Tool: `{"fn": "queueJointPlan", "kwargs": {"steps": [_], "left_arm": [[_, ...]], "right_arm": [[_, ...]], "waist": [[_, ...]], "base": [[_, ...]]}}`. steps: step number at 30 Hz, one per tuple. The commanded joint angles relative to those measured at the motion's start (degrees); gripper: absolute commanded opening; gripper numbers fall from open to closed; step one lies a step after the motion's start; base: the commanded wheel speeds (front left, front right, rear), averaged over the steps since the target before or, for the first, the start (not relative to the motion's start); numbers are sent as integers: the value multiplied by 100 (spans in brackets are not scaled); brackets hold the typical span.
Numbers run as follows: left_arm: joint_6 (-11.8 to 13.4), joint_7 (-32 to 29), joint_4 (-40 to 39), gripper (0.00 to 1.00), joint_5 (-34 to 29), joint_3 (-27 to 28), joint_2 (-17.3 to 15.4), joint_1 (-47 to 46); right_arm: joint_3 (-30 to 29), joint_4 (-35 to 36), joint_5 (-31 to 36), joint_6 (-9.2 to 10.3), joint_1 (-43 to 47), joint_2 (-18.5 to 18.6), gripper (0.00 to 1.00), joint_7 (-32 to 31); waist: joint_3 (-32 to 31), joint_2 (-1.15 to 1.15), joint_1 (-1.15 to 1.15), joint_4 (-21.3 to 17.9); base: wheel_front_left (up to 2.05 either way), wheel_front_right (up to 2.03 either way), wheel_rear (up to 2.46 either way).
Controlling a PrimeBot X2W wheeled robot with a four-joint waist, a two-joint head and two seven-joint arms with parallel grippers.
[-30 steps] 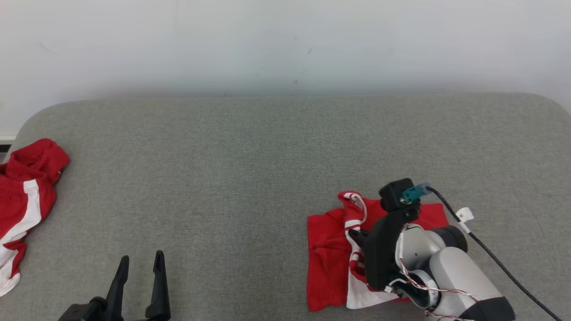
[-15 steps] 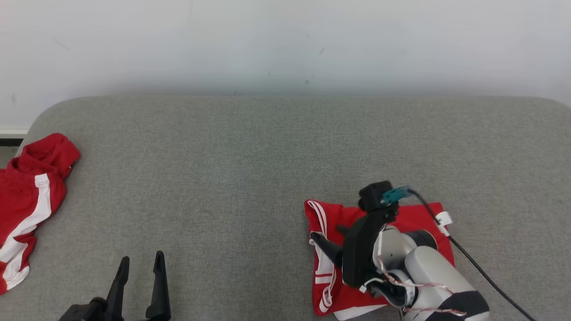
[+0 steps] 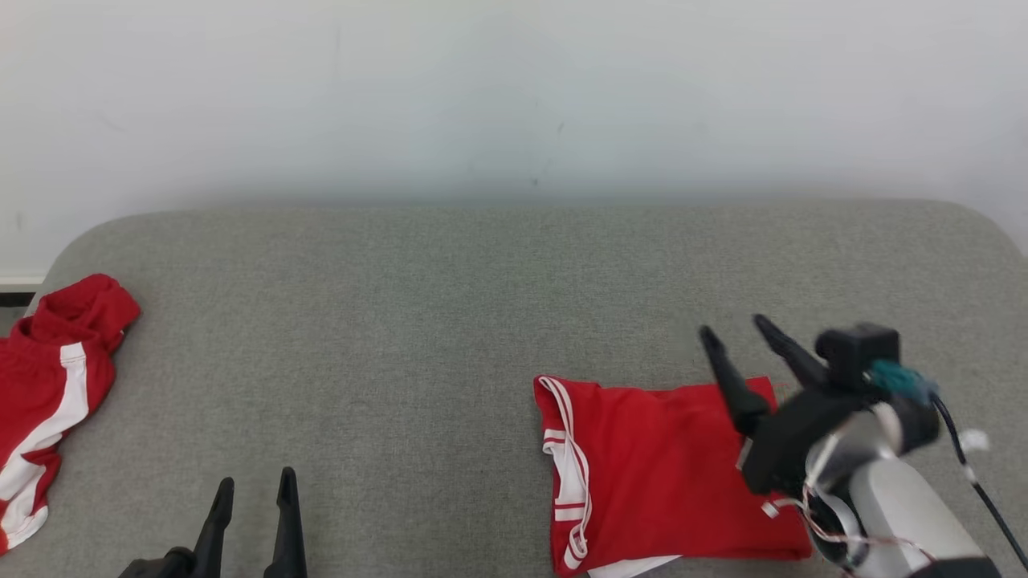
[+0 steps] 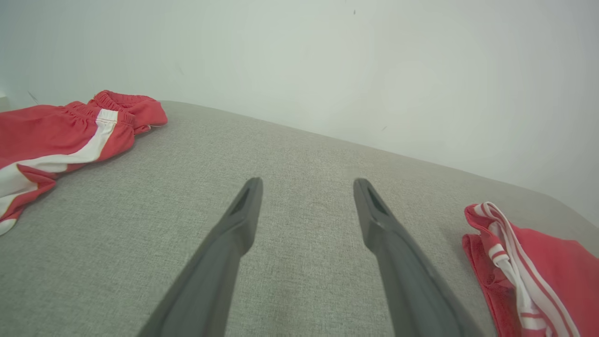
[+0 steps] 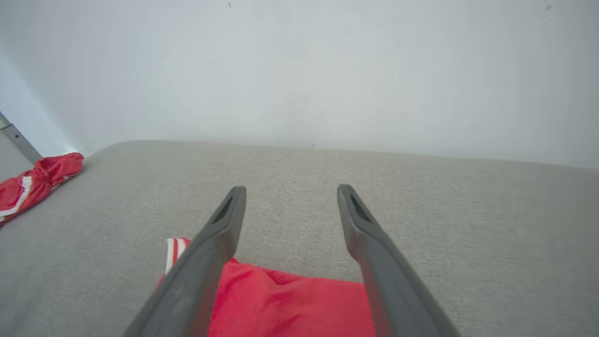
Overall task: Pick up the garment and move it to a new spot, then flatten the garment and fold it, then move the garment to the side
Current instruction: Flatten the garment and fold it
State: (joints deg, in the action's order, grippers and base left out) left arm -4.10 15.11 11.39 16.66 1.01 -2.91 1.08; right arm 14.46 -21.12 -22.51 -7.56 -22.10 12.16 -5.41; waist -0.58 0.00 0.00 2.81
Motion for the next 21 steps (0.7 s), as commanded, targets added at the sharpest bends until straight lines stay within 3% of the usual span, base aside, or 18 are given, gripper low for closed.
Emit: {"fn": "queueJointPlan", "kwargs": {"steps": [1,10,21], "left_arm": [[-13,4,16,100,-19,4,2,54],[81,4,-29,100,73,-22,2,214],[13,4,-119,100,29,63,1,443]], "right_arm": [[-27,22,88,15,98,14,100,97],[-912,45,1024,15,1307,77,100,1579],[-976,-319,1568,15,1770,-342,97,1873]], "waist": [[-42,0,0,-45],[-243,0,0,-226],[-350,0,0,-251]], "base": [[0,0,0],[0,0,0],[0,0,0]]}}
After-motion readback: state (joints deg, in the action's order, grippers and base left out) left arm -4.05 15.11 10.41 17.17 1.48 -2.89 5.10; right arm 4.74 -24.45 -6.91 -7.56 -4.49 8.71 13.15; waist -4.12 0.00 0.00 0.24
